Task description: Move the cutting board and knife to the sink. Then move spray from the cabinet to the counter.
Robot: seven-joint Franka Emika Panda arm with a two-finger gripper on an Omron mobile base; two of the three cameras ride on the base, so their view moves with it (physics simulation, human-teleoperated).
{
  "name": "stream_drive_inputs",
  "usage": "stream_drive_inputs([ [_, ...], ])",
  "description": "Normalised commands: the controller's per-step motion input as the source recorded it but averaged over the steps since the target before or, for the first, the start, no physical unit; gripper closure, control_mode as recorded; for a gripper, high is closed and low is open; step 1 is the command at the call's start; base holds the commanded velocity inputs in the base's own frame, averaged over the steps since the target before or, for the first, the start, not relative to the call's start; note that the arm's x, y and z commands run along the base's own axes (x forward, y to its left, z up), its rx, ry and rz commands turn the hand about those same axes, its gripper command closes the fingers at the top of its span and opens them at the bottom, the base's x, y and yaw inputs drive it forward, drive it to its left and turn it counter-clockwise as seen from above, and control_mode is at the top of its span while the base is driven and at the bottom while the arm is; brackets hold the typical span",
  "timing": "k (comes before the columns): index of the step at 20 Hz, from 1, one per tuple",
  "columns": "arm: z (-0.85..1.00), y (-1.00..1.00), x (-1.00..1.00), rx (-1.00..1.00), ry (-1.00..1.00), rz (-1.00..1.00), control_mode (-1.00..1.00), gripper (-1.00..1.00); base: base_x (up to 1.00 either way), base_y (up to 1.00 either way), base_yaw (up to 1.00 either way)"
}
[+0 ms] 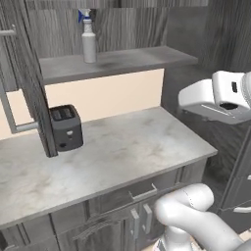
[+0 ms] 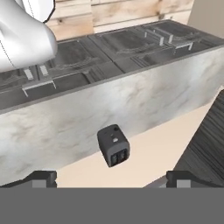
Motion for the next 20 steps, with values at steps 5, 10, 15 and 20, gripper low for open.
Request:
stream_drive_inputs([
  [5,0.0,0.0,0.0,0.0,0.0,0.0,1.0,-1.0,0.19,0.25,0.16],
  [10,0.0,0.0,0.0,0.0,0.0,0.0,1.0,-1.0,0.08,0.0,0.19],
  [15,0.0,0.0,0.0,0.0,0.0,0.0,1.0,-1.0,0.12,-0.24,0.36],
  [20,0.0,0.0,0.0,0.0,0.0,0.0,1.0,-1.0,0.07,0.0,0.1],
])
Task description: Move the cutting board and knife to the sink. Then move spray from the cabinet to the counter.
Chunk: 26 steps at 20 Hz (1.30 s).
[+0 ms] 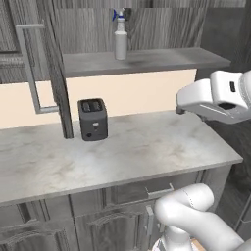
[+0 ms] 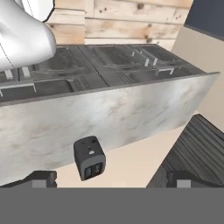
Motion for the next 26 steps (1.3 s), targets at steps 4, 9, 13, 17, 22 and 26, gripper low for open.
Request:
stream_drive_inputs([
  [4,0.0,0.0,0.0,0.0,0.0,0.0,1.0,-1.0,0.0,-0.02,0.0],
  [9,0.0,0.0,0.0,0.0,0.0,0.0,1.0,-1.0,0.1,-0.51,0.02],
  [13,0.0,0.0,0.0,0.0,0.0,0.0,1.0,-1.0,0.14,-0.18,0.0],
  [17,0.0,0.0,0.0,0.0,0.0,0.0,1.0,-1.0,0.2,0.02,0.0],
  [22,0.0,0.0,0.0,0.0,0.0,0.0,1.0,-1.0,0.55,0.03,0.0],
  [26,0.0,0.0,0.0,0.0,0.0,0.0,1.0,-1.0,0.62,0.0,0.0],
])
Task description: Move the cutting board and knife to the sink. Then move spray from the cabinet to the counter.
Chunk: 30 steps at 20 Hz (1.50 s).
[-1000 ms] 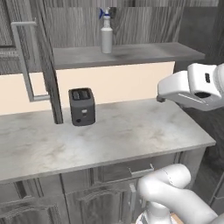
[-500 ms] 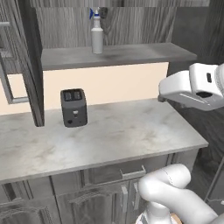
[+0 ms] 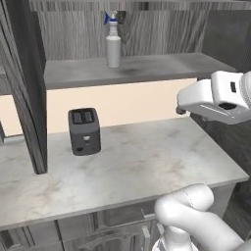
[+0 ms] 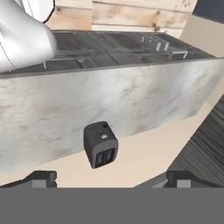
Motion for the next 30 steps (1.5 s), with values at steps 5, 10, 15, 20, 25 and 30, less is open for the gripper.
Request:
stream_drive_inputs([
  [5,0.0,0.0,0.0,0.0,0.0,0.0,1.0,-1.0,0.47,0.0,0.0],
  [10,0.0,0.0,0.0,0.0,0.0,0.0,1.0,-1.0,0.18,0.0,0.0],
  [15,0.0,0.0,0.0,0.0,0.0,0.0,1.0,-1.0,0.16,0.0,0.0],
  [20,0.18,0.0,0.0,0.0,-0.05,0.0,-1.0,-1.0,0.0,0.0,0.0],
  [25,0.39,0.0,-0.14,0.0,-0.22,0.0,-1.0,-1.0,0.0,0.0,0.0],
  [30,0.49,0.0,-0.08,-0.03,-0.2,-0.02,-1.0,-1.0,0.0,0.0,0.0],
])
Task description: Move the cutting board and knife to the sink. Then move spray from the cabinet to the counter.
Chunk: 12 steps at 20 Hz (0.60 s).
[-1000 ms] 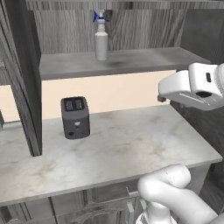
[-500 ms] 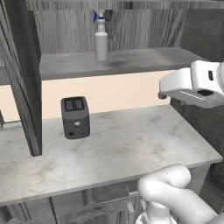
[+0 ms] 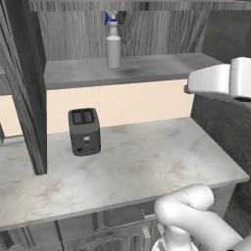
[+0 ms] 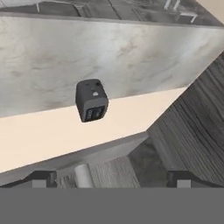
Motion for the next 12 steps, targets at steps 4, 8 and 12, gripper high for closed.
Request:
stream_drive_inputs([
  [4,0.39,-0.07,-0.05,-0.13,-0.08,-0.16,-1.0,-1.0,0.0,0.0,0.0],
  [8,0.05,-0.36,-0.01,-0.14,0.0,-0.22,-1.0,-1.0,0.0,0.0,0.0],
  [12,0.0,-0.36,0.0,-0.15,0.0,-0.19,-1.0,-1.0,0.0,0.0,0.0],
])
